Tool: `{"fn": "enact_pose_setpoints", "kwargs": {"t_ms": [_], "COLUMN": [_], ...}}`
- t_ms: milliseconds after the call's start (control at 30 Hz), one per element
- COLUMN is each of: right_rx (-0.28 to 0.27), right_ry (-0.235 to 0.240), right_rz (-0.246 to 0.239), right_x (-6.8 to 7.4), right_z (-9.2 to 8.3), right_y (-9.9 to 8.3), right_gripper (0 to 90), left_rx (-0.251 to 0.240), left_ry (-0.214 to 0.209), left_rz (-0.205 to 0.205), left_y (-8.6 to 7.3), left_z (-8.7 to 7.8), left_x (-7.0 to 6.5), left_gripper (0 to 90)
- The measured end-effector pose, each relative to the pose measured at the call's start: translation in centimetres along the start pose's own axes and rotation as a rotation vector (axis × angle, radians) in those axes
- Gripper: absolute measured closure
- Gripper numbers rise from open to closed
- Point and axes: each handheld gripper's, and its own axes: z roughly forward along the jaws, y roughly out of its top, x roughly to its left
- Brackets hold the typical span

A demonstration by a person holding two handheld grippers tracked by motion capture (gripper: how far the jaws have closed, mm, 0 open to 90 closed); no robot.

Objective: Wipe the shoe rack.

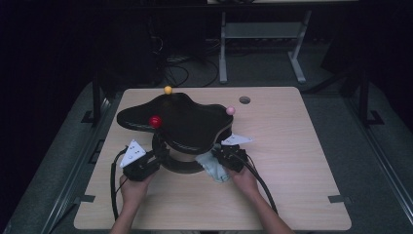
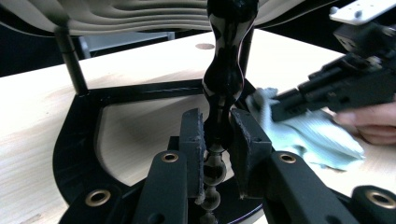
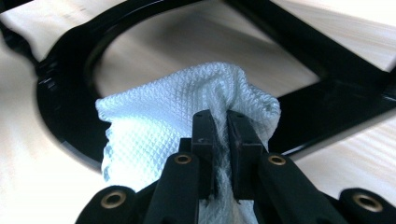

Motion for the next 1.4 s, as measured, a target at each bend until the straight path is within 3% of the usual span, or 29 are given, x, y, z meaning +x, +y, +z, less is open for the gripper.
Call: {"fn": "enact_pose_setpoints", "kwargs": {"t_ms": [133, 200, 300, 500, 567, 633, 800, 1033, 1233, 1300, 1400], "right_rx": [0.005, 0.007, 0.008, 0.013, 0.006, 0.003, 0.004, -0.009, 0.011, -0.003, -0.014], "right_ry": [0.018, -0.016, -0.026, 0.018, -0.012, -0.016, 0.031, -0.031, -0.018, -0.044, -0.043], "right_rz": [-0.044, -0.024, 0.003, -0.069, -0.022, -0.011, -0.058, 0.028, -0.033, 0.007, 0.045], "right_x": [0.8, -0.2, -0.4, 1.0, -0.2, -0.5, 0.9, -1.7, -0.8, -1.8, -2.5], "right_z": [0.1, 0.2, 0.2, 0.3, 0.3, 0.3, 0.3, 0.3, 0.4, 0.3, 0.3], "right_y": [0.0, 0.3, 0.3, 0.3, 0.3, 0.3, 0.1, 0.4, 0.6, 0.5, 0.4], "right_gripper": [82.3, 82.2, 82.3, 82.2, 82.2, 82.1, 82.1, 81.7, 82.0, 82.0, 82.1], "left_rx": [-0.001, 0.000, -0.001, -0.006, -0.004, -0.005, -0.009, -0.009, -0.007, -0.007, -0.007], "left_ry": [0.004, 0.006, 0.008, 0.008, 0.008, 0.007, 0.006, 0.002, 0.003, 0.003, 0.002], "left_rz": [-0.009, -0.009, -0.008, -0.028, -0.028, -0.031, -0.042, -0.038, -0.032, -0.031, -0.031], "left_y": [-0.1, -0.1, -0.1, -0.3, -0.3, -0.3, -0.4, -0.4, -0.4, -0.4, -0.4], "left_z": [-0.2, -0.2, -0.2, -0.6, -0.6, -0.6, -0.9, -0.9, -1.0, -1.0, -1.0], "left_x": [0.4, 0.4, 0.4, 0.8, 0.7, 0.7, 0.8, 0.7, 0.8, 0.8, 0.8], "left_gripper": [75.5, 75.5, 75.5, 75.5, 75.5, 75.5, 75.5, 75.5, 75.5, 75.5, 75.5]}}
